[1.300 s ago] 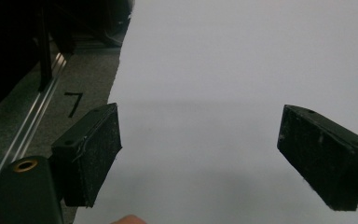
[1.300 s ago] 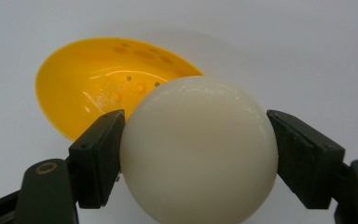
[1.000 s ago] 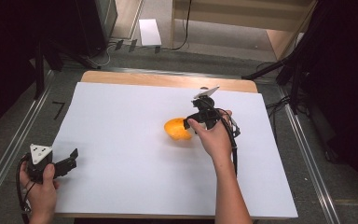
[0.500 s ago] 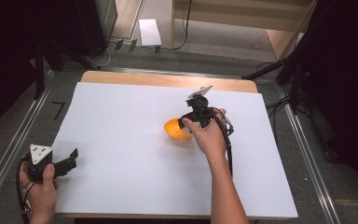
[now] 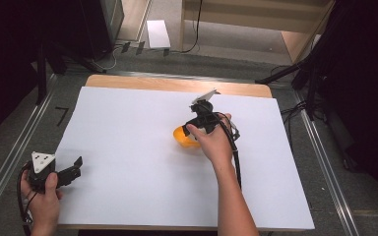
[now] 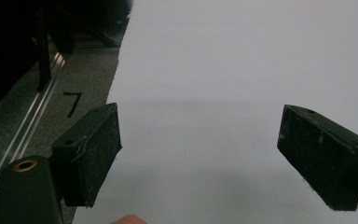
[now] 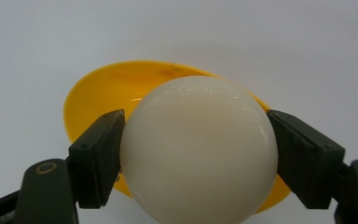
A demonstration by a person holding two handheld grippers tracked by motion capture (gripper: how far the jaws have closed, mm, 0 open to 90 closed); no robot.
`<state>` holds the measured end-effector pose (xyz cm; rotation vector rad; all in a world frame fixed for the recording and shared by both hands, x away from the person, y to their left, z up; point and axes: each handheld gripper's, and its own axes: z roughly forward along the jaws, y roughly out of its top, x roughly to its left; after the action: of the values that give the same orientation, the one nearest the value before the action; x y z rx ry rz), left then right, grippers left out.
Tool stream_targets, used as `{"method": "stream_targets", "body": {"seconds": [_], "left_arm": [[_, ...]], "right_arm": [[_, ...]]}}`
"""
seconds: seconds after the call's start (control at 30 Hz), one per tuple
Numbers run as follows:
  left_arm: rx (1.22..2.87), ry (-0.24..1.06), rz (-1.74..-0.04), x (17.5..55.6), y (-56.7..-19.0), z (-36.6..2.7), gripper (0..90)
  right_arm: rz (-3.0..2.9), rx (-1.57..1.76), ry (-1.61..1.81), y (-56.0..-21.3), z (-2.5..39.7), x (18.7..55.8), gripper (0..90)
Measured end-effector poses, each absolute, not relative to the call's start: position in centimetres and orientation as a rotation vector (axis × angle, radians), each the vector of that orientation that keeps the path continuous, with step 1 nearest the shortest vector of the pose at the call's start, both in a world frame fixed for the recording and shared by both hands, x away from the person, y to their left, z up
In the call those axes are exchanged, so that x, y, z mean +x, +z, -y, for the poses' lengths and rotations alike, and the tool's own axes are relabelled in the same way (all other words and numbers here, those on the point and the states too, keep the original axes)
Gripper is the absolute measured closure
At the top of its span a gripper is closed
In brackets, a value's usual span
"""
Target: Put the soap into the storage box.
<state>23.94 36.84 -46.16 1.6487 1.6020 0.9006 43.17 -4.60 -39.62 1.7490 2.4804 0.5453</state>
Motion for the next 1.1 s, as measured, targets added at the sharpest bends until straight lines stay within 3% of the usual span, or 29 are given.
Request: {"method": "stream_targets", "body": {"seconds": [0.7, 0.8, 1.1], "left_arm": [[1.650, 0.898, -1.600, 23.9, -46.2, -36.8, 14.3], [1.650, 0.899, -1.600, 24.0, -46.2, -36.8, 14.3], [1.651, 0.899, -1.598, 24.0, -46.2, -36.8, 14.3]], "right_arm": [[-2.508, 1.752, 0.489, -41.1, 3.4, 43.4, 22.1], [-2.511, 1.749, 0.529, -40.7, 3.4, 43.2, 12.3], [-2.458, 1.750, 0.546, -39.8, 4.3, 42.9, 12.3]]}}
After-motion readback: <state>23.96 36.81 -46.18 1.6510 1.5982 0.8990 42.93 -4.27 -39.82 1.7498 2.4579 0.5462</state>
